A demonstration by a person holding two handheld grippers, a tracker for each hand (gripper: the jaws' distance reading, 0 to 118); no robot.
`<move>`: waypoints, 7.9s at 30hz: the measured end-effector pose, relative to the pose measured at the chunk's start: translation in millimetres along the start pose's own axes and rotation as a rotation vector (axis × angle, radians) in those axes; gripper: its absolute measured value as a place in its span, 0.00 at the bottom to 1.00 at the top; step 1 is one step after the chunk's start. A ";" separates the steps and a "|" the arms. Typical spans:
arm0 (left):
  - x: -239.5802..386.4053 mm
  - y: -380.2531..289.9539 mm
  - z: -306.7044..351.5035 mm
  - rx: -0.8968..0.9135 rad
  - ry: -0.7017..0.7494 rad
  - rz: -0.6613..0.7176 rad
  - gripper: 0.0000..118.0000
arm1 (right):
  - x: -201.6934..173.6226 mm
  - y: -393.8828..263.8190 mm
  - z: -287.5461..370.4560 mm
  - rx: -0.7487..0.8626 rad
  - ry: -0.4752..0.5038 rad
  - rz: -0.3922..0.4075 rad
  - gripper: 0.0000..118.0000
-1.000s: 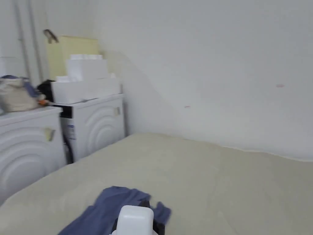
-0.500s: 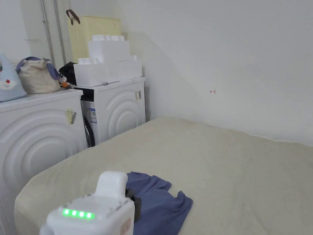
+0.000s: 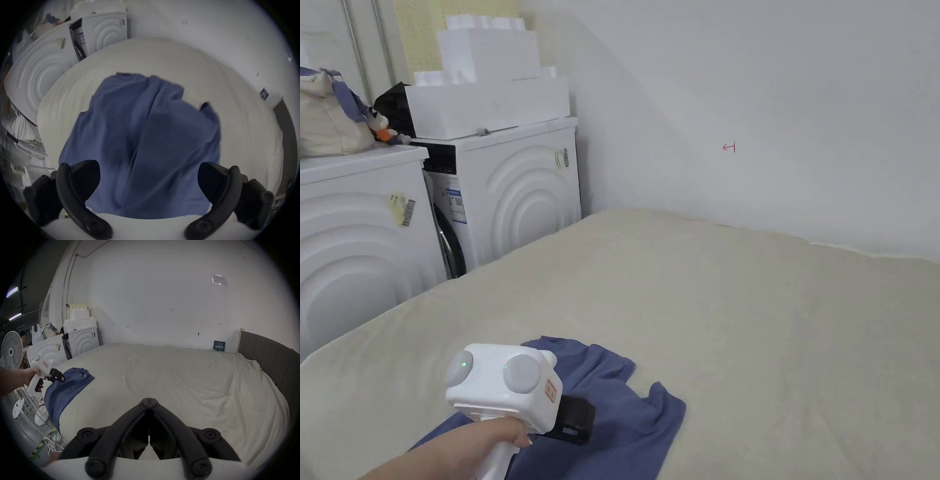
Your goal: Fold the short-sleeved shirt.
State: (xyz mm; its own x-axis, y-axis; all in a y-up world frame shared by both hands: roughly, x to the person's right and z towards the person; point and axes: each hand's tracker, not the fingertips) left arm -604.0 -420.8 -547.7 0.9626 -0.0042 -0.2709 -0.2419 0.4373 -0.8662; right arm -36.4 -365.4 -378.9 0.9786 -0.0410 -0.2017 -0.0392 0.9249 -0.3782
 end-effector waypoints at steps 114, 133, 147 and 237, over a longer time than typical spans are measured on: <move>265.0 -28.1 194.7 0.490 -0.442 -0.206 0.01 | 122.8 -0.1 134.8 0.207 -0.269 -0.157 0.00; 384.9 21.8 -41.2 -0.178 -0.212 -0.336 0.86 | 166.6 -37.3 65.2 0.030 -0.235 -0.215 0.00; 382.5 10.2 8.6 -0.034 -0.205 -0.485 0.10 | 225.4 20.2 71.9 0.110 -0.205 -0.308 0.00; 383.9 231.7 308.7 0.853 -0.328 -0.240 0.10 | 311.6 419.6 -32.5 0.134 -0.289 -0.288 0.06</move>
State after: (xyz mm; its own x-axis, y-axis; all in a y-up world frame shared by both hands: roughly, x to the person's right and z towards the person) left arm -252.8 -43.5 -722.8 0.9928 0.0171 0.1185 0.0130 0.9684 -0.2491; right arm 245.6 -2.3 -629.8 0.9628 -0.2148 0.1641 0.2521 0.9328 -0.2576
